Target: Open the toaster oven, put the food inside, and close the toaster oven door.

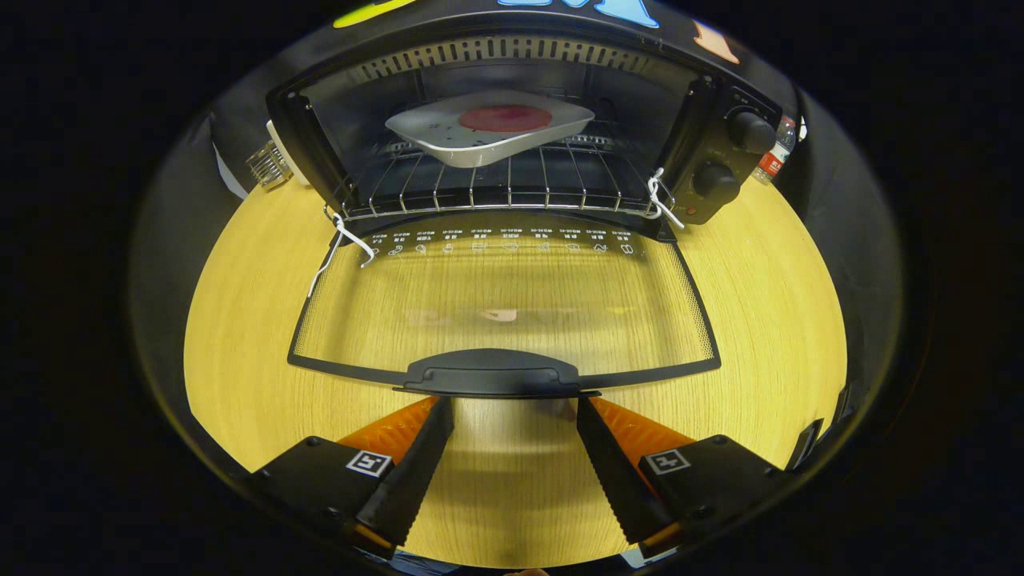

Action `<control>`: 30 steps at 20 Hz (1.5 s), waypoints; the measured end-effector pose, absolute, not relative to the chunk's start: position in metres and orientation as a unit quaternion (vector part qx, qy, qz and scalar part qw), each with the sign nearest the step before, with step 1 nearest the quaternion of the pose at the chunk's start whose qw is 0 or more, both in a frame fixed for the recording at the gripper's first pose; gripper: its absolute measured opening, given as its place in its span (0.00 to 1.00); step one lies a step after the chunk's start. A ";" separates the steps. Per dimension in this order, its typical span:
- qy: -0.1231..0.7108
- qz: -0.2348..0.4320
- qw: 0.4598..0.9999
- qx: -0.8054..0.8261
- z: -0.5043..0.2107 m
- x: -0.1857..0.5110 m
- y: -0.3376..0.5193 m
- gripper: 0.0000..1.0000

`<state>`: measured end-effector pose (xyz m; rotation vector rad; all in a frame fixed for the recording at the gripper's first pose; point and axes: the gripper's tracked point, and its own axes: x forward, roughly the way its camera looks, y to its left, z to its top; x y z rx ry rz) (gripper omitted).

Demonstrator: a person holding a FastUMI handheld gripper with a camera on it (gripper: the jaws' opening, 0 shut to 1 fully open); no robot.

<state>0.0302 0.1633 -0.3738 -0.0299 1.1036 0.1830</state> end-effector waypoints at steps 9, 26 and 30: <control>0.482 0.101 0.870 -0.007 -0.344 0.024 0.161 0.99; 0.142 0.147 0.976 -0.077 -0.107 0.024 0.139 0.97; 0.060 0.128 0.988 -0.057 -0.038 0.004 0.109 0.98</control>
